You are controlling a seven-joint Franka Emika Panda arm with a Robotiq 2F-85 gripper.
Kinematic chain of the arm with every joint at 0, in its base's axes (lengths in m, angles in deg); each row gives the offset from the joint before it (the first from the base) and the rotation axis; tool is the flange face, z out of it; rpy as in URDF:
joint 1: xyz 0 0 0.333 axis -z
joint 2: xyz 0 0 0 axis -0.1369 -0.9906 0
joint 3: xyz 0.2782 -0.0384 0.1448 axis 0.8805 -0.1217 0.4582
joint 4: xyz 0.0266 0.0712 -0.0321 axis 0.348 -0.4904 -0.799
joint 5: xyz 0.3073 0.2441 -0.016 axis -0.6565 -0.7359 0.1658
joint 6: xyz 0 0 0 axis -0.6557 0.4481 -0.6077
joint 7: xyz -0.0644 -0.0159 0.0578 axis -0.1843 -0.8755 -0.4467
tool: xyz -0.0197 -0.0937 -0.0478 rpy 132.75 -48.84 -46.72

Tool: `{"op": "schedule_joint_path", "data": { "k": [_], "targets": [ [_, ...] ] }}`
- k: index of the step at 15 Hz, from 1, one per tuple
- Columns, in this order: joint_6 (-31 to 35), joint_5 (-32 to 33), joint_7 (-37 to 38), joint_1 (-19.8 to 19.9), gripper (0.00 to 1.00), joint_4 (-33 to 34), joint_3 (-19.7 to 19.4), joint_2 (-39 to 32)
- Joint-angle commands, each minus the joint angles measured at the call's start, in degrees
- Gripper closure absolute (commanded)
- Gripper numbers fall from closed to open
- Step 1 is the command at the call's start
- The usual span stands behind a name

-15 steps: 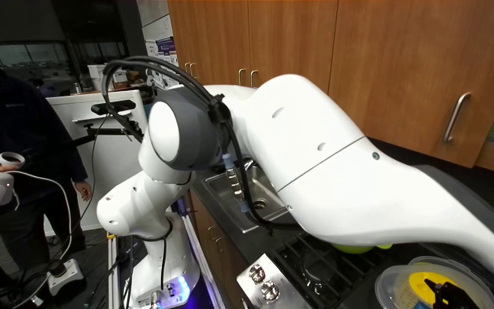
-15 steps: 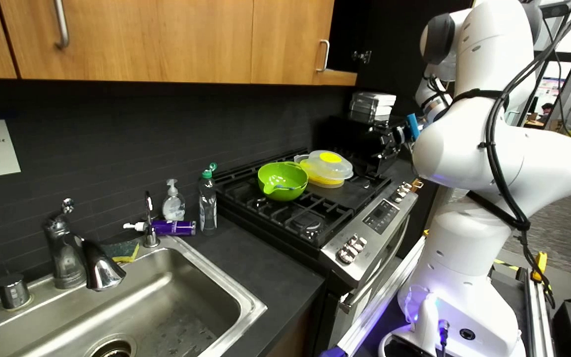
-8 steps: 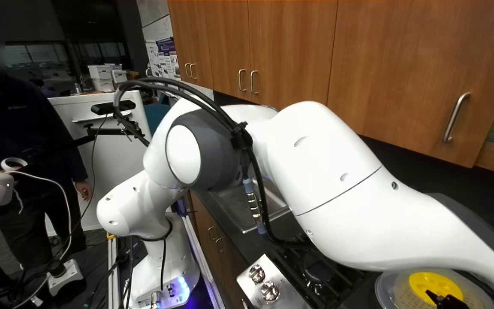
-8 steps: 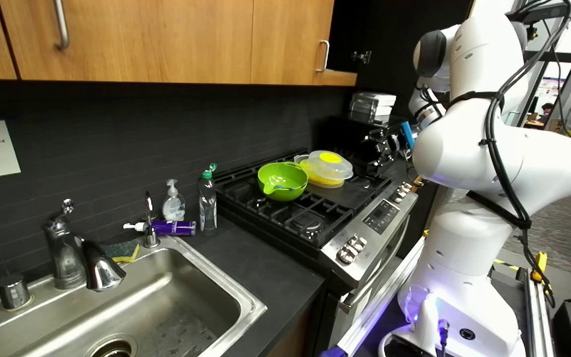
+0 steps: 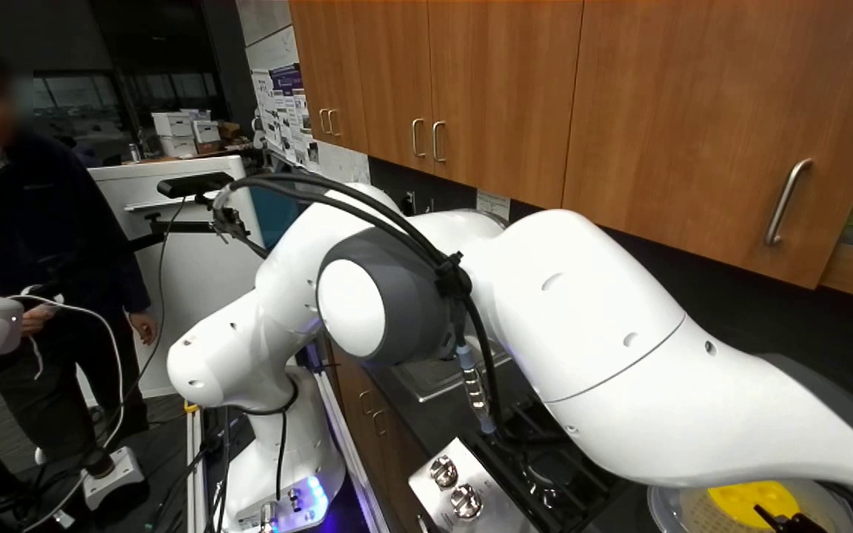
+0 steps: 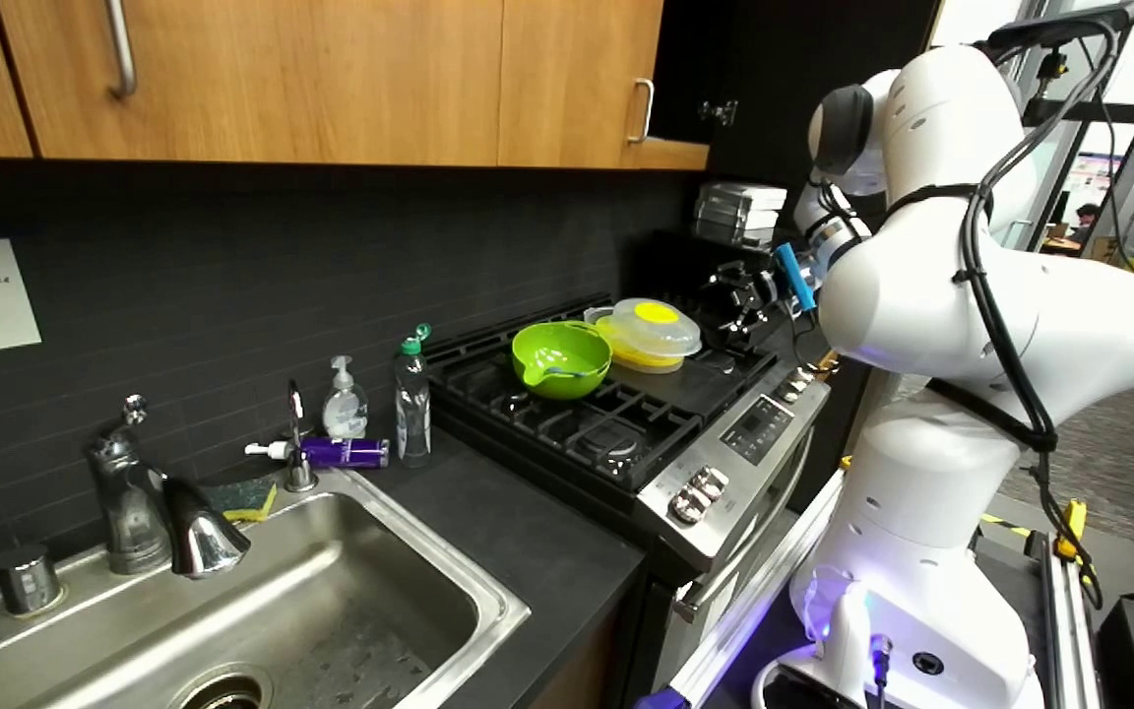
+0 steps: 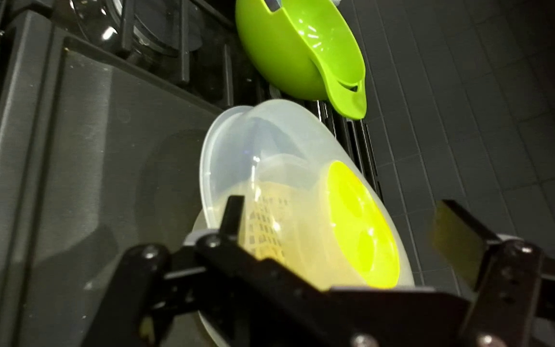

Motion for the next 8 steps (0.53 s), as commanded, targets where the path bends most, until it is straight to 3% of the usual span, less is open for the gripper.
{"op": "schedule_joint_path", "data": {
  "k": [1,8],
  "targets": [
    [0.6,0.5,4.4,0.5,0.0,4.8,0.9,-3.0],
    [-3.6,0.8,9.2,3.1,0.0,8.8,1.8,-3.8]
  ]
}}
